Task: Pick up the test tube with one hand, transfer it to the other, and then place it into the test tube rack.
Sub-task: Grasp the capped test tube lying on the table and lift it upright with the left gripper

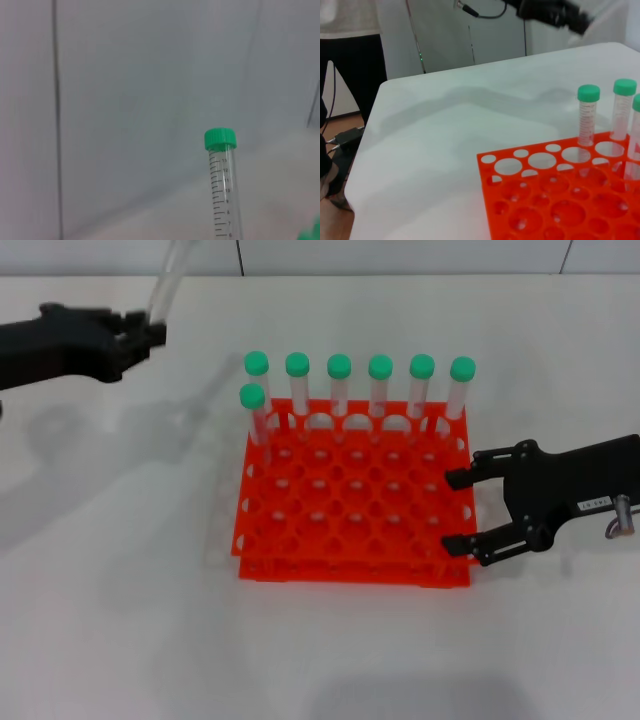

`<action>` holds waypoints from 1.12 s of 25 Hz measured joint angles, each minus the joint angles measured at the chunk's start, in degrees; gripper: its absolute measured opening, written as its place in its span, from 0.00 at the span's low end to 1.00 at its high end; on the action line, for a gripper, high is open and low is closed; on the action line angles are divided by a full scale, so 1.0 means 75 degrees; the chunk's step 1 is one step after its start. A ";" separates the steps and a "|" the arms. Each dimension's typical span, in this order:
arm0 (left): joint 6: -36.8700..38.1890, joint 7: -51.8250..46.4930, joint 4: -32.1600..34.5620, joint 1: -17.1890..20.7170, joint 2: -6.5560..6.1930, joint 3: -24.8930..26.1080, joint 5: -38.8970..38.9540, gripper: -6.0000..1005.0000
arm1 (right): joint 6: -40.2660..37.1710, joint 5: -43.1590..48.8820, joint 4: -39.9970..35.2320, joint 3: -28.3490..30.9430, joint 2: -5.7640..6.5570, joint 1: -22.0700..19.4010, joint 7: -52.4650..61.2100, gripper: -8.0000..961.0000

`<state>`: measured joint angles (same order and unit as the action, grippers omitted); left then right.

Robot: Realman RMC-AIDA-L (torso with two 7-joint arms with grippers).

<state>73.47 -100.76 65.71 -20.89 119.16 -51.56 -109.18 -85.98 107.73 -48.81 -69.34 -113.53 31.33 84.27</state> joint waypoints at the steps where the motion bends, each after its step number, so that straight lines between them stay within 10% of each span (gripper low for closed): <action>1: 0.0003 0.0441 -0.0136 0.0091 0.0000 0.0003 0.0528 0.20 | 0.0000 0.0000 0.0000 0.0000 0.0000 0.0000 0.0000 0.83; 10: 0.1046 0.2699 -0.2357 -0.0101 -0.0390 0.0054 0.2916 0.20 | 0.0056 0.0002 -0.0013 -0.0002 -0.0135 -0.0072 -0.0016 0.83; 17: 0.2019 0.3016 -0.3433 -0.1109 -0.0898 0.0025 0.2179 0.20 | 0.0062 -0.0011 -0.0023 -0.0041 -0.0204 -0.0058 -0.0020 0.83; 28: 0.1967 0.2691 -0.4056 -0.2467 -0.1075 0.0033 0.0487 0.20 | 0.0062 -0.0092 -0.0059 -0.0038 -0.0242 -0.0001 -0.0022 0.83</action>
<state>88.22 -80.58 35.29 -39.39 111.09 -51.31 -105.53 -85.51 107.04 -49.25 -69.62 -115.35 31.32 84.11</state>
